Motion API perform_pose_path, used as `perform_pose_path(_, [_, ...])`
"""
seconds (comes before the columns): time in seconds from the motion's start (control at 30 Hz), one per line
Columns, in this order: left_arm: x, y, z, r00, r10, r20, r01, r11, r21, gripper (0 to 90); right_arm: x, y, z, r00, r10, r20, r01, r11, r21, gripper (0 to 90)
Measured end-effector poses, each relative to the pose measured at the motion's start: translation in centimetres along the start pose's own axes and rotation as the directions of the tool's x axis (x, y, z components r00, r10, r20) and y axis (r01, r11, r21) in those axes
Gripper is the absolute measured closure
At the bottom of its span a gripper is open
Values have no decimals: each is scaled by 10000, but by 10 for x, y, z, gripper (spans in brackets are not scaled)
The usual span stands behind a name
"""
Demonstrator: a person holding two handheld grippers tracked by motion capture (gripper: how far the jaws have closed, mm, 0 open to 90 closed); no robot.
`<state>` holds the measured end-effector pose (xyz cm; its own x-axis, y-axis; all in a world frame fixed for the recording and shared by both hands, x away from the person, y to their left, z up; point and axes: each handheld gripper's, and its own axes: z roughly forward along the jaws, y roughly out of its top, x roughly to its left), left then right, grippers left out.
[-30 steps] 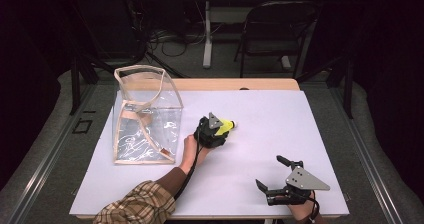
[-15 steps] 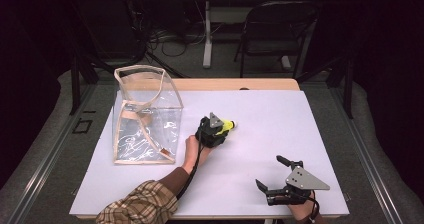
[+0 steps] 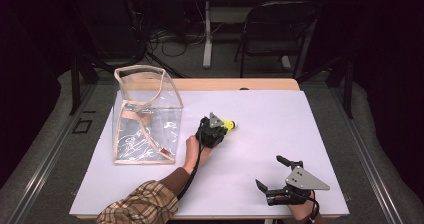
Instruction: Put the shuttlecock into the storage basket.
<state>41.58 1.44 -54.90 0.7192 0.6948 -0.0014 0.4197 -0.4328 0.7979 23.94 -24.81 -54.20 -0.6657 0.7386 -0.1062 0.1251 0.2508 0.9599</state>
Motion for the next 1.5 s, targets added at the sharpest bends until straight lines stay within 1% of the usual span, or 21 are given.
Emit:
perform_pose_path(0.07, [0,0,0,10000,29,24,-29,10000,16,883,0,0,0,10000,5,8,-5,10000,-9,0])
perform_pose_path(0.2, [-1,1,0,9999,94,45,-94,9999,-43,891,0,0,0,10000,17,15,-17,10000,-26,0])
perform_pose_path(0.27, [0,2,-1,9999,107,109,-105,9998,-170,892,0,0,0,10000,28,7,-28,10000,-30,0])
perform_pose_path(0.43, [0,3,-3,9997,132,183,-128,9996,-245,892,-1,0,0,10000,-2,-2,2,10000,-16,0])
perform_pose_path(0.53, [-1,4,-5,9994,242,249,-236,9993,-277,893,-1,0,0,10000,23,1,-23,10000,-33,0])
perform_pose_path(0.73, [-2,7,-8,9989,325,345,-310,9985,-449,892,-1,0,-1,10000,-13,-5,13,10000,-15,0])
perform_pose_path(0.83, [-2,9,-11,9986,342,395,-317,9976,-620,892,-1,0,-1,10000,-28,3,28,10000,-22,0])
perform_pose_path(1.1, [-1,16,-18,9985,353,409,-316,9956,-878,893,0,0,0,10000,15,18,-15,10000,-8,0])
perform_pose_path(1.5, [0,23,-24,9979,476,428,-432,9941,-992,892,-1,0,0,10000,-7,24,7,10000,7,0])
